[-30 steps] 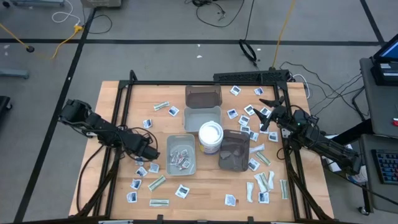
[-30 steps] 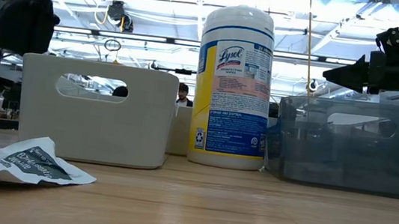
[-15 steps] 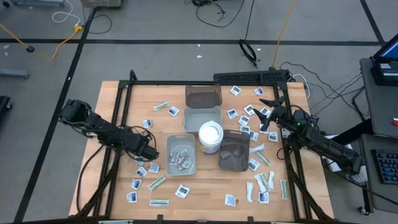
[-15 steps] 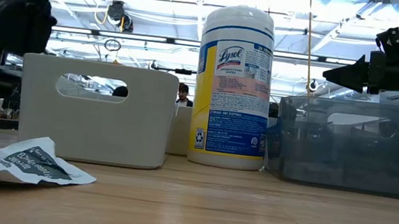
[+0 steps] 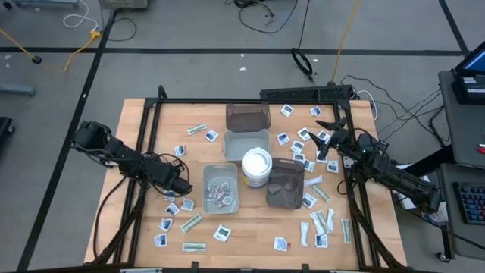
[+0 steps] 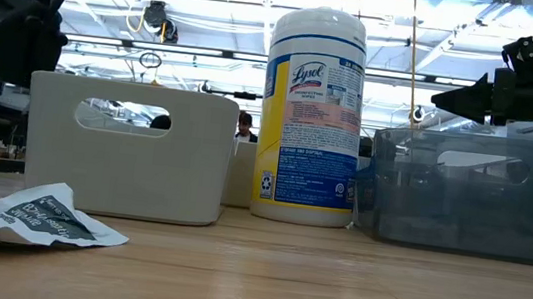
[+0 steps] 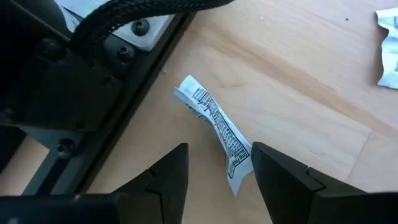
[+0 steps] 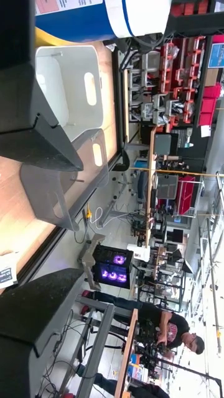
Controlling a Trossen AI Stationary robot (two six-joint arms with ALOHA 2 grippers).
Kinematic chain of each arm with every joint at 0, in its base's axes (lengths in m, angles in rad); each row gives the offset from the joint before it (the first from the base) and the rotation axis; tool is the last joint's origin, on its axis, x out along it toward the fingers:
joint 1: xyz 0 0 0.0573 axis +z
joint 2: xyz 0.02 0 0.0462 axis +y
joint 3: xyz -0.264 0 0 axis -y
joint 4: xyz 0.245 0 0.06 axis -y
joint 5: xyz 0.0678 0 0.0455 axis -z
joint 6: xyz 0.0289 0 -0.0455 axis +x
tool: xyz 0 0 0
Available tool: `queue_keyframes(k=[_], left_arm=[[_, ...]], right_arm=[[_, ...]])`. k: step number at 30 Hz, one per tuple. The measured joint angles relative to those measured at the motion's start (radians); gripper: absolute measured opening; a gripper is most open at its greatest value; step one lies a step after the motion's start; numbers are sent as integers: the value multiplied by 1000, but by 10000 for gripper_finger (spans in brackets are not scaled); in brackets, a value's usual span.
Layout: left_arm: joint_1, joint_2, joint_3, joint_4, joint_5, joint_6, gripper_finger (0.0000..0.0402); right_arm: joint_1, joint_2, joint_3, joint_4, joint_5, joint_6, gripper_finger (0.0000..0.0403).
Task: Pick & Place First Aid Supplies
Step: Put the ointment pack into the bottom gray bin
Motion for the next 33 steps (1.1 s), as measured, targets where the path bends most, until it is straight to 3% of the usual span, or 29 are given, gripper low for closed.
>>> queue_keyframes(k=[3, 13, 21, 27, 33], left_arm=[[0, 0, -1, 5, -3, 2, 160], [-15, 2, 21, 33, -8, 31, 9], [-48, -21, 146, -58, -48, 83, 4], [-68, -82, 280, -157, -88, 277, 3], [-77, -118, 399, -164, -49, 482, 3]], right_arm=[[0, 0, 0, 0, 0, 0, 263], [0, 0, 0, 0, 0, 0, 263], [0, 0, 0, 0, 0, 0, 263], [0, 0, 0, 0, 0, 0, 263], [0, 0, 0, 0, 0, 0, 263]])
